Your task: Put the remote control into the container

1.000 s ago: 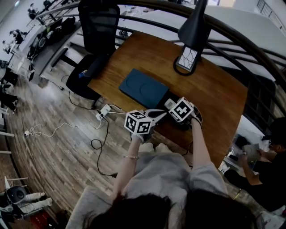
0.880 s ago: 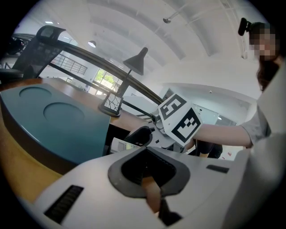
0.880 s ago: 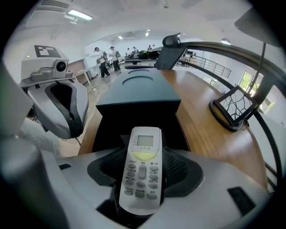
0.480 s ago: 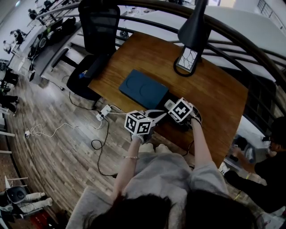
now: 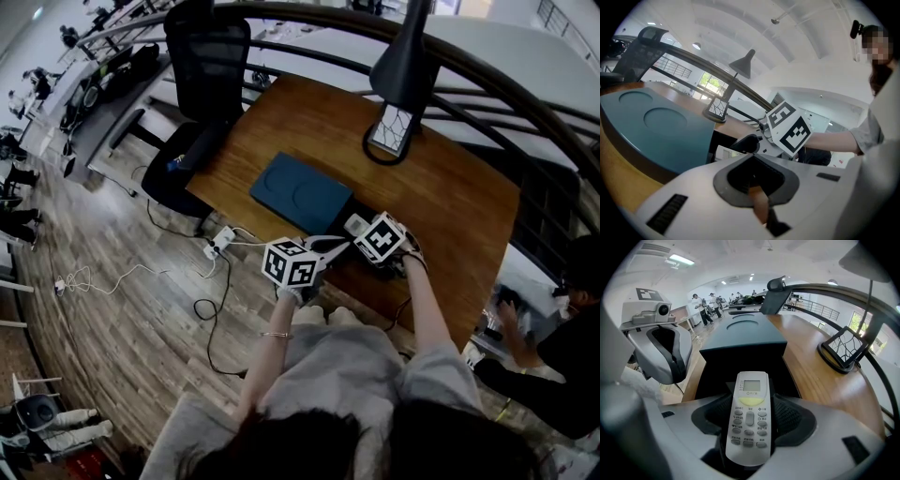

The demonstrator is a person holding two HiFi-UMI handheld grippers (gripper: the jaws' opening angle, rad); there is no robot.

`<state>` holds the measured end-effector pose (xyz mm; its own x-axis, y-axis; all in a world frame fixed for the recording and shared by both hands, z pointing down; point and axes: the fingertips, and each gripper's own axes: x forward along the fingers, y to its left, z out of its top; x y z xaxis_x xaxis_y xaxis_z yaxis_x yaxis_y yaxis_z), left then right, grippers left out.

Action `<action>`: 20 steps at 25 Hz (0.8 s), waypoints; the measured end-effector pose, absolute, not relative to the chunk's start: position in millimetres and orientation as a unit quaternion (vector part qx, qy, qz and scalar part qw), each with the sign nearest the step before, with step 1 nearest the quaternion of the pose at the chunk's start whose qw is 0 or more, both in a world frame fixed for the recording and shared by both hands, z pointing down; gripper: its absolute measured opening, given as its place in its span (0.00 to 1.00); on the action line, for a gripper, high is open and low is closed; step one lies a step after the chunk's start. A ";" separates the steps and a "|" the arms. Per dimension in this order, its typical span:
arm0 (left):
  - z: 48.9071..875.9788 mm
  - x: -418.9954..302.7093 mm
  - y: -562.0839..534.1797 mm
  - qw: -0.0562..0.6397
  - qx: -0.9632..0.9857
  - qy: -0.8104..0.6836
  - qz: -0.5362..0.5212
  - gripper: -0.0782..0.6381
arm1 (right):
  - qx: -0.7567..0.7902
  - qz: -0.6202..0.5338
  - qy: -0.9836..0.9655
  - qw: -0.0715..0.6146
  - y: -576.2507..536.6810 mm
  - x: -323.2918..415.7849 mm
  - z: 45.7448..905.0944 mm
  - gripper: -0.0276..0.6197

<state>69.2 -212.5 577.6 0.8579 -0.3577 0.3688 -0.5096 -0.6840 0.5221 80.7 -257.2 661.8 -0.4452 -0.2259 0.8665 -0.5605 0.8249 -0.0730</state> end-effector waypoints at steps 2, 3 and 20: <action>576.4 69.5 -212.2 0.318 0.910 -0.238 0.118 0.11 | 0.241 0.174 -0.831 0.470 -258.0 81.3 661.1 0.43; 575.4 69.4 -212.0 0.317 0.910 -0.239 0.117 0.11 | 0.244 0.170 -0.831 0.471 -258.2 81.6 660.6 0.44; 550.8 69.5 -212.4 0.295 0.919 -0.248 0.085 0.11 | 0.310 0.198 -0.878 0.305 -254.3 106.1 601.6 0.42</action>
